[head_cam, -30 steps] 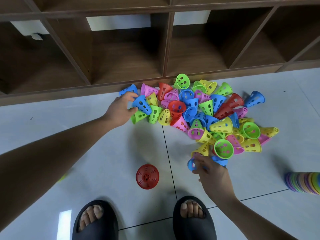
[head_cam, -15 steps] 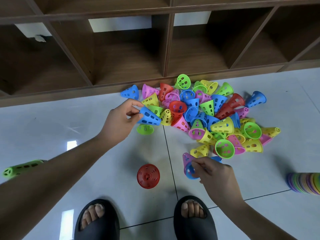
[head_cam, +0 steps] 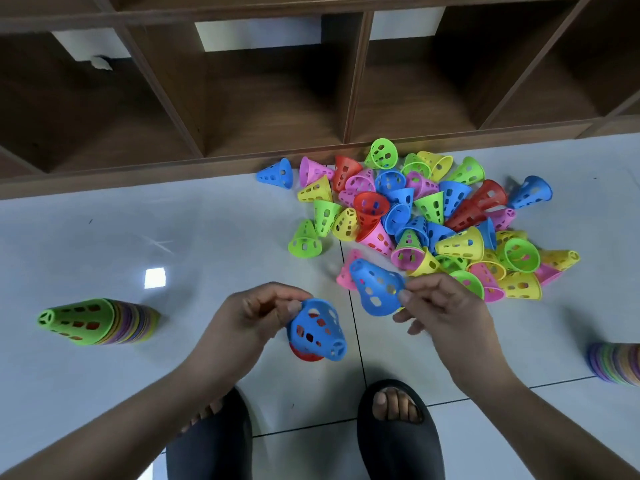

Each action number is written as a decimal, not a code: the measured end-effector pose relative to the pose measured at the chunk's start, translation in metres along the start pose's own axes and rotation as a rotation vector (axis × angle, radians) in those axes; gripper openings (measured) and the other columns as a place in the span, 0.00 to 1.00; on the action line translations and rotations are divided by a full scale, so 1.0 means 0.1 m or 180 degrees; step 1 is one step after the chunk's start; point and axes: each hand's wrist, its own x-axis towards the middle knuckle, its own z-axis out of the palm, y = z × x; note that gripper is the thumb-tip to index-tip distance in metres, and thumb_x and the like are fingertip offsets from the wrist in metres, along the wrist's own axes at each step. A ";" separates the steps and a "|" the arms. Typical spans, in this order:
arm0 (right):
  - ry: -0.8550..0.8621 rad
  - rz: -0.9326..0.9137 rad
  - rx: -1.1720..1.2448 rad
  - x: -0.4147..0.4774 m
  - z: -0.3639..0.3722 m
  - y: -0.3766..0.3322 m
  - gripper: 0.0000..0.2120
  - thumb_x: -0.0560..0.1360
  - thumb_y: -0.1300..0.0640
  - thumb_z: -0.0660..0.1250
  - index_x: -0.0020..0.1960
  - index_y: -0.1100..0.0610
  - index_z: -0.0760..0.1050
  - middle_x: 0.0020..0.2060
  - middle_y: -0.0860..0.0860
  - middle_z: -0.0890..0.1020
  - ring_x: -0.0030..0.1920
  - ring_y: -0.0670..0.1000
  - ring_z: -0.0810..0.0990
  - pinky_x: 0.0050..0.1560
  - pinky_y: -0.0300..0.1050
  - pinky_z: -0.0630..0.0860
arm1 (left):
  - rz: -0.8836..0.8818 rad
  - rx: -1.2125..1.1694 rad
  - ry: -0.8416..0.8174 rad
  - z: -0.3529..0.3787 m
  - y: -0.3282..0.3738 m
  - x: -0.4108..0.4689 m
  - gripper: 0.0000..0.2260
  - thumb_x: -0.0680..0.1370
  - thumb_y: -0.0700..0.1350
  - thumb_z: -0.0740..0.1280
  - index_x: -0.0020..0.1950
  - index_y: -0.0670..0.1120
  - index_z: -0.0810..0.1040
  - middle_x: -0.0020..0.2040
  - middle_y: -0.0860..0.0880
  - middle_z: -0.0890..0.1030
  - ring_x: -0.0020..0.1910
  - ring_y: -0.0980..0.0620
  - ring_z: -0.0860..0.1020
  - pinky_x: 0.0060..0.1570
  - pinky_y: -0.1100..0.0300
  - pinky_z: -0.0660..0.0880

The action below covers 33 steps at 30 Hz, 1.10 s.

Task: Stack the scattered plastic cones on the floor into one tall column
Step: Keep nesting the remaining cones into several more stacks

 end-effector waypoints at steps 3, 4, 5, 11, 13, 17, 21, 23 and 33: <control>-0.0408 0.0320 0.0830 0.01 0.04 0.01 0.11 0.78 0.63 0.71 0.59 0.64 0.78 0.43 0.61 0.85 0.40 0.57 0.84 0.36 0.44 0.78 | -0.0062 0.0121 -0.0104 0.05 -0.07 -0.02 0.10 0.84 0.37 0.67 0.55 0.46 0.88 0.44 0.53 0.87 0.37 0.62 0.78 0.41 0.72 0.72; -0.0579 0.0430 0.1052 0.00 0.06 0.01 0.14 0.77 0.63 0.70 0.61 0.65 0.77 0.43 0.61 0.83 0.39 0.56 0.82 0.36 0.43 0.77 | -0.0074 0.0169 -0.0086 0.06 -0.11 -0.01 0.10 0.85 0.37 0.67 0.55 0.46 0.87 0.44 0.54 0.87 0.37 0.63 0.78 0.41 0.72 0.72; -0.0767 0.0506 0.1202 -0.02 0.09 0.00 0.16 0.76 0.63 0.69 0.62 0.67 0.76 0.43 0.61 0.82 0.39 0.55 0.81 0.36 0.43 0.77 | -0.0086 0.0237 -0.0050 0.06 -0.16 0.01 0.10 0.85 0.37 0.67 0.55 0.47 0.87 0.44 0.55 0.87 0.37 0.63 0.78 0.41 0.73 0.72; -0.1551 0.0635 0.0990 -0.15 0.31 0.08 0.09 0.81 0.68 0.67 0.60 0.65 0.79 0.44 0.62 0.83 0.40 0.53 0.81 0.40 0.44 0.76 | -0.0233 0.0359 0.0133 0.07 -0.42 0.08 0.09 0.86 0.38 0.66 0.53 0.48 0.86 0.42 0.59 0.85 0.38 0.62 0.79 0.41 0.72 0.73; -0.1541 0.0650 0.0768 -0.14 0.40 0.12 0.08 0.82 0.68 0.67 0.59 0.63 0.81 0.44 0.62 0.83 0.41 0.55 0.81 0.40 0.45 0.77 | -0.0225 0.0583 0.0071 0.07 -0.53 0.08 0.10 0.85 0.39 0.68 0.53 0.52 0.85 0.46 0.57 0.87 0.43 0.55 0.82 0.45 0.65 0.78; -0.1306 0.0630 0.0254 -0.07 0.55 0.21 0.06 0.82 0.65 0.70 0.57 0.60 0.82 0.43 0.59 0.86 0.41 0.55 0.84 0.40 0.48 0.79 | -0.0237 0.0895 -0.0020 0.05 -0.68 0.09 0.11 0.82 0.37 0.69 0.52 0.54 0.83 0.48 0.56 0.86 0.44 0.51 0.83 0.48 0.58 0.80; -0.1094 0.0606 -0.0339 0.01 0.62 0.37 0.05 0.81 0.64 0.71 0.54 0.57 0.82 0.41 0.55 0.87 0.39 0.51 0.85 0.40 0.49 0.79 | -0.0512 0.0979 0.0006 0.00 -0.76 0.19 0.00 0.82 0.49 0.71 0.52 0.54 0.82 0.44 0.56 0.85 0.40 0.54 0.80 0.42 0.61 0.76; -0.1053 0.0674 -0.0398 0.03 0.63 0.42 0.04 0.80 0.63 0.71 0.54 0.56 0.82 0.41 0.54 0.88 0.39 0.52 0.85 0.41 0.50 0.79 | -0.0584 0.0914 0.0013 -0.03 -0.79 0.24 0.04 0.82 0.53 0.72 0.54 0.55 0.82 0.45 0.55 0.84 0.43 0.50 0.81 0.46 0.57 0.77; -0.0358 0.0745 -0.0286 0.19 0.37 0.63 0.11 0.80 0.65 0.70 0.59 0.52 0.79 0.48 0.55 0.87 0.41 0.56 0.88 0.41 0.53 0.81 | -0.0597 0.0629 -0.0080 -0.06 -0.73 0.54 0.03 0.83 0.50 0.69 0.57 0.57 0.82 0.48 0.52 0.86 0.45 0.53 0.85 0.47 0.57 0.76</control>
